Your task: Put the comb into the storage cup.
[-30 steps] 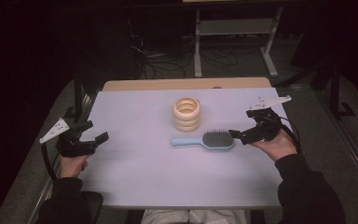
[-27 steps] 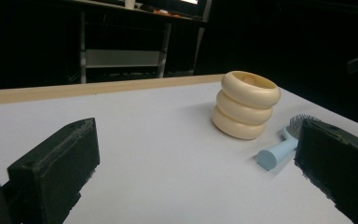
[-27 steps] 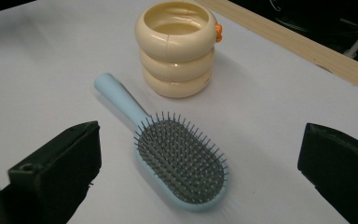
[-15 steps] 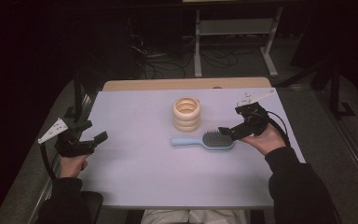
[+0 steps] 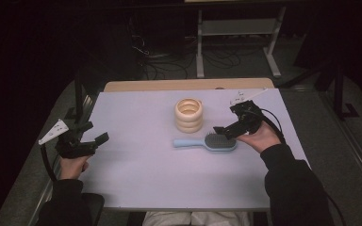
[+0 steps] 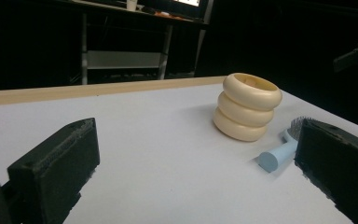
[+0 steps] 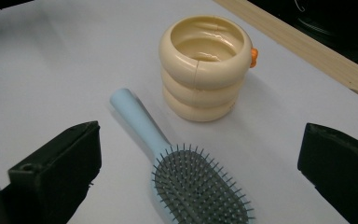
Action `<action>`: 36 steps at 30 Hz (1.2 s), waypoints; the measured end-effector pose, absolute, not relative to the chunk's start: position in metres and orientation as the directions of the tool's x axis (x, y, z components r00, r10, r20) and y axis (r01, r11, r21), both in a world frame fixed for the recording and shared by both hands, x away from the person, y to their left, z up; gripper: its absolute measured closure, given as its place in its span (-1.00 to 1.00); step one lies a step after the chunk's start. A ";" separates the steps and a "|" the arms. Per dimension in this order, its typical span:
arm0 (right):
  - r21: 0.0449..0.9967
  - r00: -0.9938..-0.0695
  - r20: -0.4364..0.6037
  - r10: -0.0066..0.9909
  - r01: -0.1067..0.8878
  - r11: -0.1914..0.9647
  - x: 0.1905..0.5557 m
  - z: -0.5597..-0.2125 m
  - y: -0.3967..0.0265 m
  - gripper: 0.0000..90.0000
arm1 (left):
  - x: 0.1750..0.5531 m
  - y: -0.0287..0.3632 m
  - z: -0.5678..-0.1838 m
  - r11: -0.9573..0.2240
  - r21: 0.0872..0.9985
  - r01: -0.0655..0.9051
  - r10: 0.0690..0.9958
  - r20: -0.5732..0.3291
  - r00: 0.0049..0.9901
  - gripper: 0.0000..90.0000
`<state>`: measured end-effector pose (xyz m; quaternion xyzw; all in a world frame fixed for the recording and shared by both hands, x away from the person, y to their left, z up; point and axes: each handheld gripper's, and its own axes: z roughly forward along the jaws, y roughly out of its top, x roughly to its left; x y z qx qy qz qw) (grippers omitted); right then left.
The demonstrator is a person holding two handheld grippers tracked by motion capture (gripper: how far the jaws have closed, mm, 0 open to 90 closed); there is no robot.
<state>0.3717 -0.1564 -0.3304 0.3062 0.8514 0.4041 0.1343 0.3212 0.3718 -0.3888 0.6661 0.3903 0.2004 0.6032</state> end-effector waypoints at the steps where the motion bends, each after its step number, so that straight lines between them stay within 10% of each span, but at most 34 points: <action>1: 0.769 -0.779 0.019 0.626 0.412 0.489 0.372 -0.330 -0.155 -1.00 | 0.321 0.372 -0.389 0.033 0.960 0.277 0.762 -0.204 0.615 -1.00; 22: 0.738 -0.798 0.012 0.603 0.414 0.533 0.390 -0.339 -0.130 -1.00 | 0.322 0.373 -0.389 0.035 0.962 0.270 0.769 -0.198 0.607 -1.00; 36: 0.714 -0.840 0.040 0.541 0.403 0.573 0.399 -0.352 -0.115 -0.27 | 0.323 0.373 -0.389 0.031 0.963 0.269 0.774 -0.193 0.603 -1.00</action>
